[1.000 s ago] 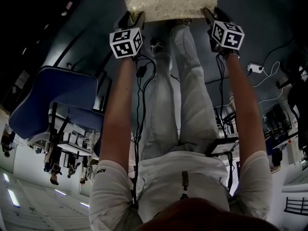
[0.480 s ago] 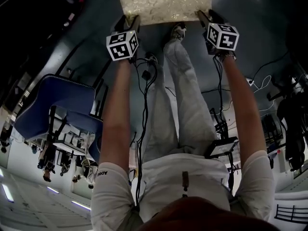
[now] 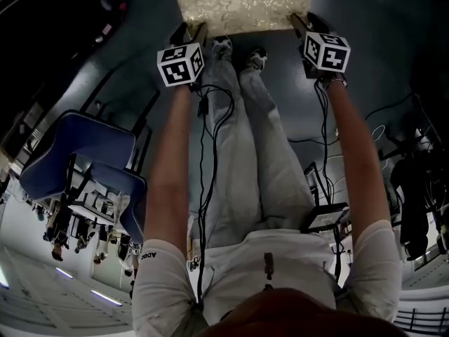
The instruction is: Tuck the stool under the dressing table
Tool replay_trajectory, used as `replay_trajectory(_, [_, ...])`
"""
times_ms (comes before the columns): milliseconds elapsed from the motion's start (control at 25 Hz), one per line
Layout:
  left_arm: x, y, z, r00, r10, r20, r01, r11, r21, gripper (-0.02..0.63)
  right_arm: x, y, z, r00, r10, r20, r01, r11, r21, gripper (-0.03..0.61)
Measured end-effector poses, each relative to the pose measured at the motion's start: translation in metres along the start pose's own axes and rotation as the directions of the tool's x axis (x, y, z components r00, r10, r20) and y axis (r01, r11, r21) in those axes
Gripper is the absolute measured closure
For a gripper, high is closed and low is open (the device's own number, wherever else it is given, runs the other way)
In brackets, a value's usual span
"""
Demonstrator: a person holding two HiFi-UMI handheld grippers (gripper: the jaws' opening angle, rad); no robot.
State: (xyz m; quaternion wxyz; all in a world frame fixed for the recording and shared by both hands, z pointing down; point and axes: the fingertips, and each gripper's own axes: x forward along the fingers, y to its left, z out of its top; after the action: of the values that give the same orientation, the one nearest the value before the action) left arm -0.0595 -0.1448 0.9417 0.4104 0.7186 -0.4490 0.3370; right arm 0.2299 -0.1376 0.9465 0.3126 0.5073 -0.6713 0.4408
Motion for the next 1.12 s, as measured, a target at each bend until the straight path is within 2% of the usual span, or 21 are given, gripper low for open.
replay_trajectory(280, [0.008, 0.004, 0.022, 1.0, -0.007, 0.025, 0.007, 1.0, 0.022, 0.385, 0.006, -0.003, 0.02, 1.0, 0.002, 0.027, -0.003, 1.0, 0.006, 0.37])
replay_trajectory(480, [0.033, 0.018, 0.069, 0.998, -0.024, 0.058, 0.023, 1.0, 0.015, 0.386, 0.033, -0.012, 0.068, 0.999, -0.01, 0.047, 0.01, 1.0, 0.01, 0.37])
replay_trajectory(640, [0.045, 0.02, 0.094, 0.997, -0.06, 0.047, 0.06, 0.998, 0.003, 0.38, 0.046, -0.02, 0.103, 0.998, -0.035, 0.045, 0.036, 0.999, -0.007, 0.37])
replay_trajectory(880, [0.059, 0.025, 0.135, 0.997, -0.037, 0.061, 0.035, 0.999, 0.028, 0.384, 0.055, -0.029, 0.137, 0.998, -0.059, 0.033, 0.059, 0.998, 0.014, 0.37])
replay_trajectory(1120, [0.087, 0.034, 0.2, 0.997, -0.054, 0.054, 0.053, 0.998, 0.027, 0.384, 0.075, -0.043, 0.2, 0.993, -0.117, 0.034, 0.116, 0.993, 0.036, 0.37])
